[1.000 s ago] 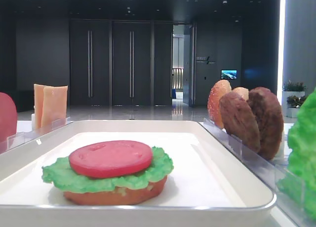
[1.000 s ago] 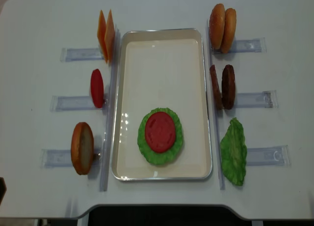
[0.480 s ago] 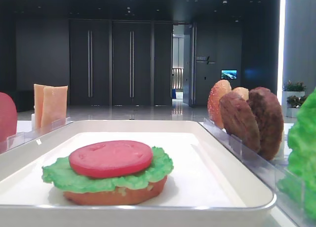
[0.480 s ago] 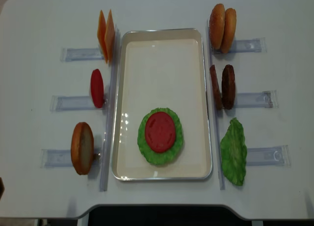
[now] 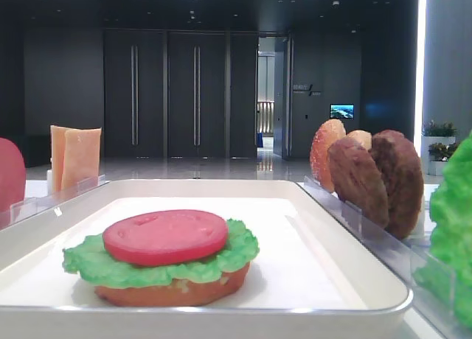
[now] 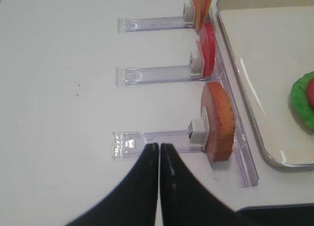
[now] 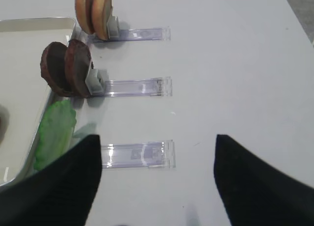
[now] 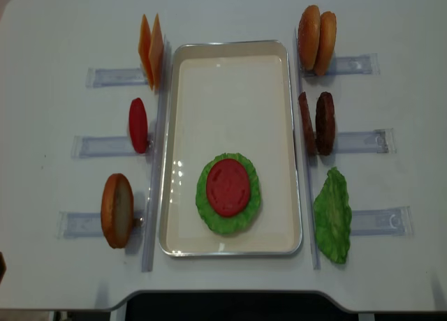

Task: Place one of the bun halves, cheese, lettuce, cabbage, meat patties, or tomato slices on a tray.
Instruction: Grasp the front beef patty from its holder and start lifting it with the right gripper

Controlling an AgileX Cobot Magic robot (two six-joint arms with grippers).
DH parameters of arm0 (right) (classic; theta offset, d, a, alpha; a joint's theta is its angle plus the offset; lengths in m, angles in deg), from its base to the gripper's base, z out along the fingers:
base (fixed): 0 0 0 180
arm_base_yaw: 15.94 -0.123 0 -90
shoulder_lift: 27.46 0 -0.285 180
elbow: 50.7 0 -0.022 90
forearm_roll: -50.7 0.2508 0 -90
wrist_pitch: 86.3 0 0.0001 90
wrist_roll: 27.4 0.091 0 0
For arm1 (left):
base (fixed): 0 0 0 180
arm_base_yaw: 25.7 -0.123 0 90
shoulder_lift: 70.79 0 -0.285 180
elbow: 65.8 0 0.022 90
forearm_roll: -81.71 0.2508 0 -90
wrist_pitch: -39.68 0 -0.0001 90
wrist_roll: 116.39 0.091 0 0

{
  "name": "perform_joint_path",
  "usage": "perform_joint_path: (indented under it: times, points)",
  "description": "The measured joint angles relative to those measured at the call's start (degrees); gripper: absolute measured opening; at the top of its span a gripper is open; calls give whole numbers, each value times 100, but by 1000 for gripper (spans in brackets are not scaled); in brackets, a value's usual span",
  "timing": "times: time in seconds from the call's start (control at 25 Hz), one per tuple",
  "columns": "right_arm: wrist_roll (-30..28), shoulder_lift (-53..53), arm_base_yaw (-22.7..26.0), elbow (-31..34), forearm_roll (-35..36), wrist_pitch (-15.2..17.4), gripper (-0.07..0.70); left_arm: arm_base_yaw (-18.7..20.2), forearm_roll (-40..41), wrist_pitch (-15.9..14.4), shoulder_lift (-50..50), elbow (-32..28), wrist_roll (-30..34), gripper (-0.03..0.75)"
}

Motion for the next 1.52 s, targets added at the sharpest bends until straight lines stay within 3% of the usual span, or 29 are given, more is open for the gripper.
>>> perform_joint_path:
  times: [0.2, 0.44, 0.72, 1.52]
  points:
    - [0, -91, 0, -116, 14, 97, 464, 0, 0, 0, 0, 0, 0, -1]
    - [-60, -1243, 0, -493, 85, 180, 464, 0, 2, 0, 0, 0, 0, -1]
    - [-597, -2413, 0, -975, 436, 80, 464, 0, 2, 2, 0, 0, 0, -1]
    - [98, -6565, 0, -3698, 444, 481, 455, 0, 7, 2, 0, 0, 0, -1]
